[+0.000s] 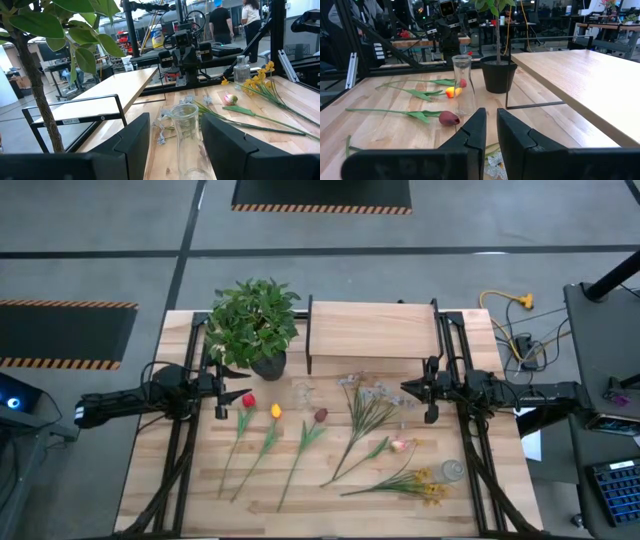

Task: Pick and place flowers into a vace then onto a shelf

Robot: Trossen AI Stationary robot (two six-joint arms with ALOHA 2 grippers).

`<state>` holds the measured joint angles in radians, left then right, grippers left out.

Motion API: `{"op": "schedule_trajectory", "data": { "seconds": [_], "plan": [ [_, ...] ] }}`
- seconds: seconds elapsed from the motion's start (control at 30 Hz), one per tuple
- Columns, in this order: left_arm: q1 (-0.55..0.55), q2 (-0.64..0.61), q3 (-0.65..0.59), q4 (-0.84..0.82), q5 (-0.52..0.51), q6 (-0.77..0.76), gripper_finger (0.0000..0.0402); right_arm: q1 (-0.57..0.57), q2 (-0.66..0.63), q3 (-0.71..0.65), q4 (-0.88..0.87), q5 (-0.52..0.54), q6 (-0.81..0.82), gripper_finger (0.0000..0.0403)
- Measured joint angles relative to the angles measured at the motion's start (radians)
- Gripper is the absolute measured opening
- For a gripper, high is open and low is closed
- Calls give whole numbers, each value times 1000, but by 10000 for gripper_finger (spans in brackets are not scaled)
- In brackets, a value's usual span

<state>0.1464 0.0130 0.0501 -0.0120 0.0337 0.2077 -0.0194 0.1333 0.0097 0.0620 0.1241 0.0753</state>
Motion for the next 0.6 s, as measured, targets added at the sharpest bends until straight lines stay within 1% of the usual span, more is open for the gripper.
{"op": "schedule_trajectory", "data": {
  "seconds": [0.47, 0.6],
  "plan": [
    [0, 0, 0, 0, 0, 0, 161, 0, 0, 0, 0, 0, 0, 38],
    [0, 0, 0, 0, 0, 0, 161, 0, 0, 0, 32, 0, 0, 38]
  ]
}}
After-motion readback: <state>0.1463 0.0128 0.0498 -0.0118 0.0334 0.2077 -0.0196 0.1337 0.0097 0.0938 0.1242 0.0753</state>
